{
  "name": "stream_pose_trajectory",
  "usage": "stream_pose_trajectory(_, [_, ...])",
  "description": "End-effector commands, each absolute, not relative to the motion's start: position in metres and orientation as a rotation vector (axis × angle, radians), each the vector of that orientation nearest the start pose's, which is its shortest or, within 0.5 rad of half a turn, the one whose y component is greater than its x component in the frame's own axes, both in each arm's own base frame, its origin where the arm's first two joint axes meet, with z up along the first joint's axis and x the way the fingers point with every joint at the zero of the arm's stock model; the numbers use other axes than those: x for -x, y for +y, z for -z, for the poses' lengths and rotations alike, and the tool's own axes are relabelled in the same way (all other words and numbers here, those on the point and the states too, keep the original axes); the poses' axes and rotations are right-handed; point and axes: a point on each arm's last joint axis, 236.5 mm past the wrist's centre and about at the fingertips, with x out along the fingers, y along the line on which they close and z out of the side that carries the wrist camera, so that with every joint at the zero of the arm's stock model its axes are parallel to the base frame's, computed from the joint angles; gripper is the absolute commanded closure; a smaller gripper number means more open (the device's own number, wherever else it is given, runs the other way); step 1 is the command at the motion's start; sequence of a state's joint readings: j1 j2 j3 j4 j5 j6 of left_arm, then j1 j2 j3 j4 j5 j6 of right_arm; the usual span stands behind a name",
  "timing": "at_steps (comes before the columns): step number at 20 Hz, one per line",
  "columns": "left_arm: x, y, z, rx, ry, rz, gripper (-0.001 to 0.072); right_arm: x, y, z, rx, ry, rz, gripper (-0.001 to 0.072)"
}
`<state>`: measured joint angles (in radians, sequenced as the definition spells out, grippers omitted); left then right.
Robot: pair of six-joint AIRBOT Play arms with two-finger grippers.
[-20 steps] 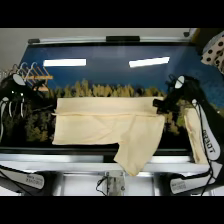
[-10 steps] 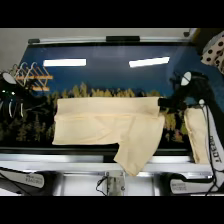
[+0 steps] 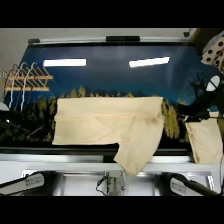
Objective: Fold the shirts.
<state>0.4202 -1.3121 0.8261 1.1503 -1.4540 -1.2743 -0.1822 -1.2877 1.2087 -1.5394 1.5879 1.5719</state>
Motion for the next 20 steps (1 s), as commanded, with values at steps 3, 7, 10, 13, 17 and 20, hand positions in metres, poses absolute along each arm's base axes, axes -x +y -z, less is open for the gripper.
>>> stream_pose_trajectory(3, [-0.206,-0.018,0.094,0.626,1.699,0.232,0.012,-0.284,-0.046,-0.011,-0.194,1.657,0.108,0.0241])
stream_pose_trajectory(7, [-0.219,-0.02,0.097,0.649,1.643,0.222,0.0251,-0.282,-0.046,-0.012,-0.194,1.666,0.107,0.0241])
stream_pose_trajectory(10, [-0.216,-0.024,0.101,0.675,1.644,0.223,0.0251,-0.28,-0.045,-0.012,-0.195,1.674,0.107,0.0241])
stream_pose_trajectory(13, [-0.213,-0.025,0.104,0.675,1.648,0.222,0.0411,-0.278,-0.044,-0.01,-0.201,1.68,0.101,0.0241])
stream_pose_trajectory(17, [-0.215,-0.024,0.107,0.673,1.638,0.212,0.0674,-0.247,0.006,0.022,-0.354,1.739,-0.112,0.0071])
stream_pose_trajectory(20, [-0.216,-0.024,0.107,0.671,1.637,0.212,0.0674,-0.205,0.032,0.049,-0.522,1.761,-0.134,0.0072])
